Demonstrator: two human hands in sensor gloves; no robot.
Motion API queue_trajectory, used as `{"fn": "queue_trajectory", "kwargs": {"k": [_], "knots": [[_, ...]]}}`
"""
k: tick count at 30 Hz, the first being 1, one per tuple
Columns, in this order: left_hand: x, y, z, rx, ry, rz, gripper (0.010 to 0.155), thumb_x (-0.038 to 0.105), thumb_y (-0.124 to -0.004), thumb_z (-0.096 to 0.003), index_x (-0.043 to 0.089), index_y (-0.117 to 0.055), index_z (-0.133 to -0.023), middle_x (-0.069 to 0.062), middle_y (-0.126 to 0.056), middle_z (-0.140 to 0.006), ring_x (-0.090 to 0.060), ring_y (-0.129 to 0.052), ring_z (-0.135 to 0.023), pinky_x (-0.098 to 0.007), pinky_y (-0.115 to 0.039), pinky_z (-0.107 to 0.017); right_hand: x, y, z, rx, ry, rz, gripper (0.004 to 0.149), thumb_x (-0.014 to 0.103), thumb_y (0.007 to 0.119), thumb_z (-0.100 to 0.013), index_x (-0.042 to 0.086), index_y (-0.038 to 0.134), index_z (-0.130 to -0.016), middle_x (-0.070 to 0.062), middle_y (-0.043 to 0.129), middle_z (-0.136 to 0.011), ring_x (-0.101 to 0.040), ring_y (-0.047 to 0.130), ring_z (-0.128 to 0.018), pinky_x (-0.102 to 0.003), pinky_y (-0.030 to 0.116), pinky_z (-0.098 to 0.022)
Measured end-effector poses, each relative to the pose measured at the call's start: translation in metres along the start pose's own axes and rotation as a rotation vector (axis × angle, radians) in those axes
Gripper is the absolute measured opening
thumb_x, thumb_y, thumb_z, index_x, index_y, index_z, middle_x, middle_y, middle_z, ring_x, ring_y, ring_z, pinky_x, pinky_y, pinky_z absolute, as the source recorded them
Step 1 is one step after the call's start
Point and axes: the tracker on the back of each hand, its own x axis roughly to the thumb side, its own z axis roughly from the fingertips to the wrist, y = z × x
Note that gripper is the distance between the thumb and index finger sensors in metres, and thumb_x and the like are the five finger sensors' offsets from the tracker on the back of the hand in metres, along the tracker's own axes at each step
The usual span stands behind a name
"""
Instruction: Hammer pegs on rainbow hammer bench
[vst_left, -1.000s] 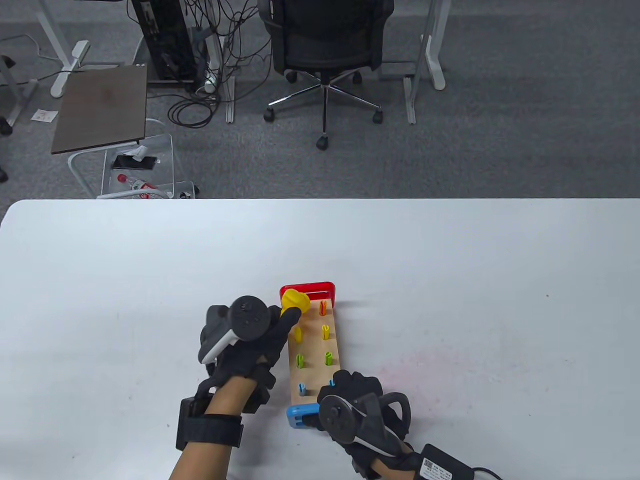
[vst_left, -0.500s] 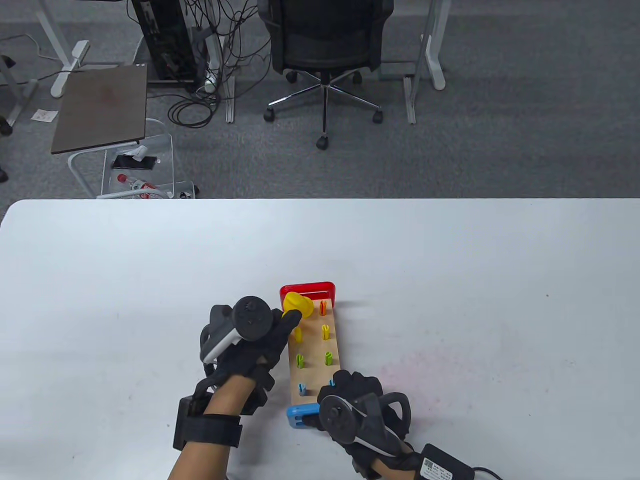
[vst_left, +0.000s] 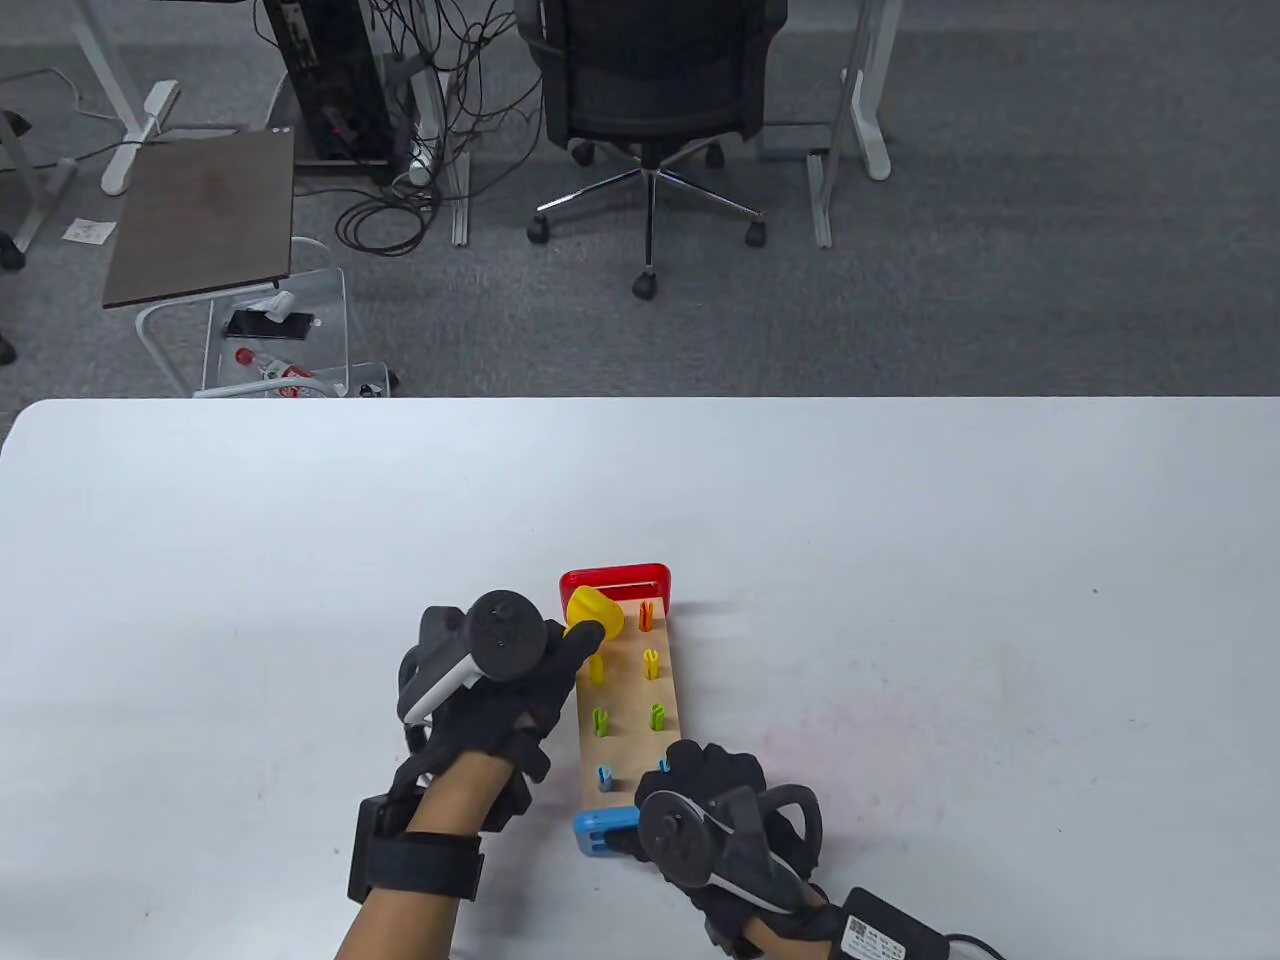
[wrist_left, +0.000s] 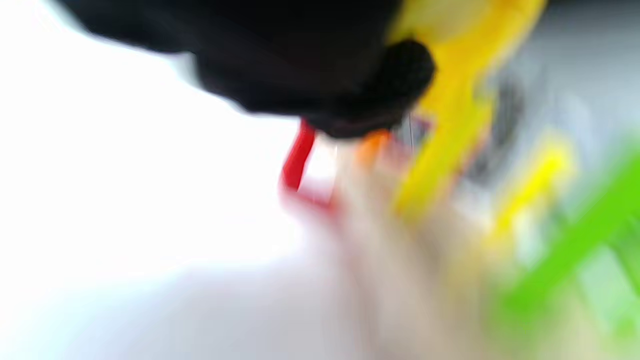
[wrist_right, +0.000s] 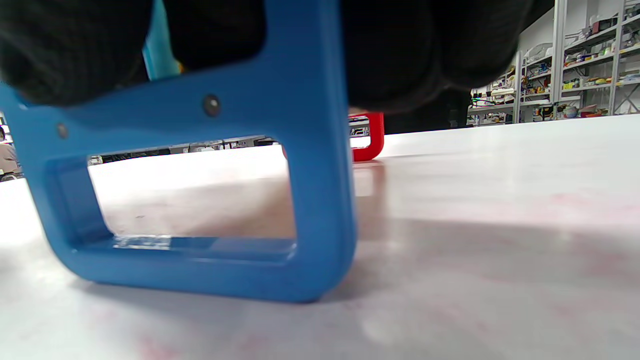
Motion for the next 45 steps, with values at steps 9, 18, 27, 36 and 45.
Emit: {"fn": "queue_trajectory", "kwargs": {"k": [9,18,27,36,45], "knots": [[0.02,0.042,0.016,0.317,-0.306,0.103,0.075,0.068,-0.041,-0.0585,0.017,-0.084,-0.093,0.003,-0.102,-0.066,-0.015,-0.104,-0.029,-0.042,-0.089,-0.026,0.0,0.0,0.0,-0.002,-0.002,-0.003,0.046,0.064,0.078,-0.032,0.023,0.084,-0.051,-0.012,0.08,-0.077,-0.025,0.092,-0.05,-0.054,0.074,-0.059],[0.002,0.012,0.001,0.122,-0.15,0.1,0.075,0.065,-0.044,-0.0596,0.014,-0.091,-0.086,0.001,-0.107,-0.057,-0.015,-0.104,-0.018,-0.041,-0.088,-0.017,0.0,0.0,0.001,-0.003,-0.003,-0.001,0.046,0.065,0.077,-0.032,0.023,0.084,-0.052,-0.012,0.08,-0.078,-0.025,0.092,-0.05,-0.054,0.074,-0.059],[0.002,0.027,0.008,0.213,-0.23,0.073,0.074,0.067,-0.042,-0.0597,0.016,-0.086,-0.091,0.002,-0.104,-0.064,-0.015,-0.105,-0.026,-0.042,-0.089,-0.023,0.0,-0.001,0.001,-0.003,-0.004,-0.002,0.046,0.064,0.077,-0.032,0.023,0.084,-0.052,-0.012,0.08,-0.078,-0.025,0.092,-0.05,-0.054,0.074,-0.06],[-0.019,-0.012,-0.002,-0.04,-0.077,-0.046,0.074,0.067,-0.048,-0.0593,0.013,-0.094,-0.084,-0.001,-0.108,-0.055,-0.016,-0.104,-0.018,-0.042,-0.088,-0.016,0.0,0.0,0.001,-0.003,-0.007,-0.002,0.046,0.064,0.077,-0.033,0.023,0.083,-0.053,-0.012,0.08,-0.078,-0.025,0.092,-0.05,-0.054,0.074,-0.06],[0.035,0.084,0.033,0.319,-0.282,0.292,0.075,0.068,-0.046,-0.0601,0.014,-0.091,-0.087,0.0,-0.106,-0.059,-0.016,-0.104,-0.022,-0.042,-0.088,-0.02,-0.001,-0.001,0.001,-0.001,-0.008,-0.001,0.046,0.064,0.077,-0.033,0.023,0.083,-0.053,-0.012,0.08,-0.078,-0.025,0.092,-0.05,-0.054,0.074,-0.06]]}}
